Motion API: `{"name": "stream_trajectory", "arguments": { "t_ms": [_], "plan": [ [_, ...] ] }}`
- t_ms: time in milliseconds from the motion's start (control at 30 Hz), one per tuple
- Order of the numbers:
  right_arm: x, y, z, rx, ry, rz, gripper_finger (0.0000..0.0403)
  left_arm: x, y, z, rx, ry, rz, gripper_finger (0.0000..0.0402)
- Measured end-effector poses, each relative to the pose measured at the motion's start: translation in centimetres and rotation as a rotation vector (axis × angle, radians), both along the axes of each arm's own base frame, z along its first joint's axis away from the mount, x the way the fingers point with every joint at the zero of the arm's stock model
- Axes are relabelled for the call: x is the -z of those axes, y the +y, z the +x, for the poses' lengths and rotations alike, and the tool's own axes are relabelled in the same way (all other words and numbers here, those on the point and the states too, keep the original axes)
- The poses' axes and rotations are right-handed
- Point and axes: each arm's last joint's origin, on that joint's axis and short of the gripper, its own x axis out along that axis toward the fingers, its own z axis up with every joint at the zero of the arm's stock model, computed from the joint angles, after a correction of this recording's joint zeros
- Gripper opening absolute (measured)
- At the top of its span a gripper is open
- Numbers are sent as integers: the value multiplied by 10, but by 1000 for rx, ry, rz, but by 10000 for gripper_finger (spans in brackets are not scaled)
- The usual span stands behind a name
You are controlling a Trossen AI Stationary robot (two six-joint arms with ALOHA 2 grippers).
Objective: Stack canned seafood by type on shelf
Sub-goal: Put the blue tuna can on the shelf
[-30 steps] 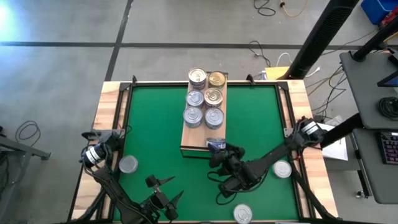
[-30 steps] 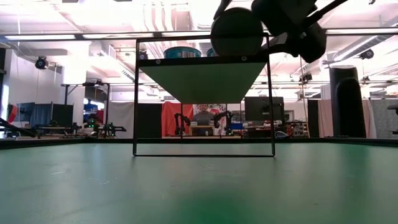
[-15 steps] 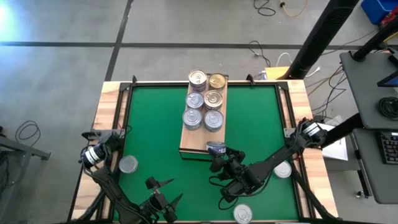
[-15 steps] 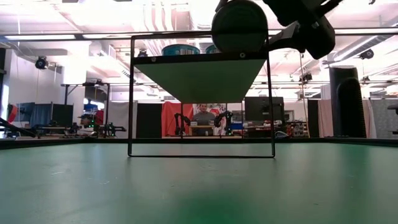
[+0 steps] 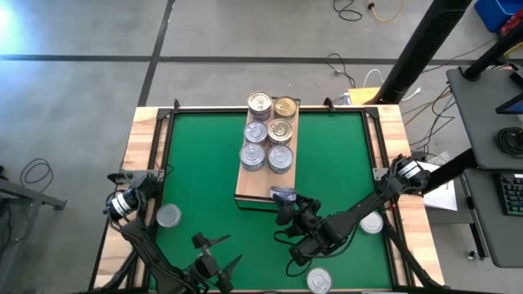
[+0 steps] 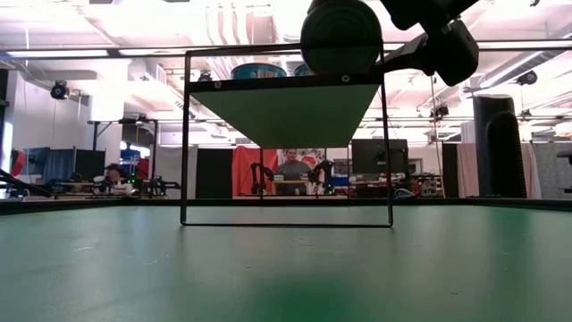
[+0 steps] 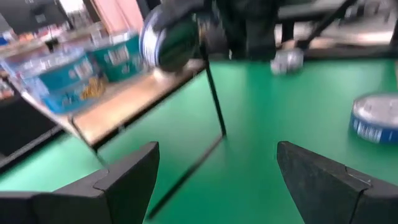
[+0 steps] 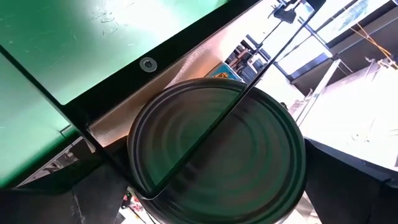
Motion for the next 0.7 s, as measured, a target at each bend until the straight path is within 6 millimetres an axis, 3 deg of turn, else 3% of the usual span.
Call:
{"name": "stream_trajectory", "arguments": {
  "t_ms": [267,433,700],
  "plan": [
    [0,-1,1,-1,7,-4,400,-2,9,14,-34,-74,18,310],
    [0,-1,1,-13,37,-29,400,-3,27,30,-75,64,82,310],
    [0,-2,1,-14,41,-35,400,-55,58,33,-21,286,252,310]
  ]
}}
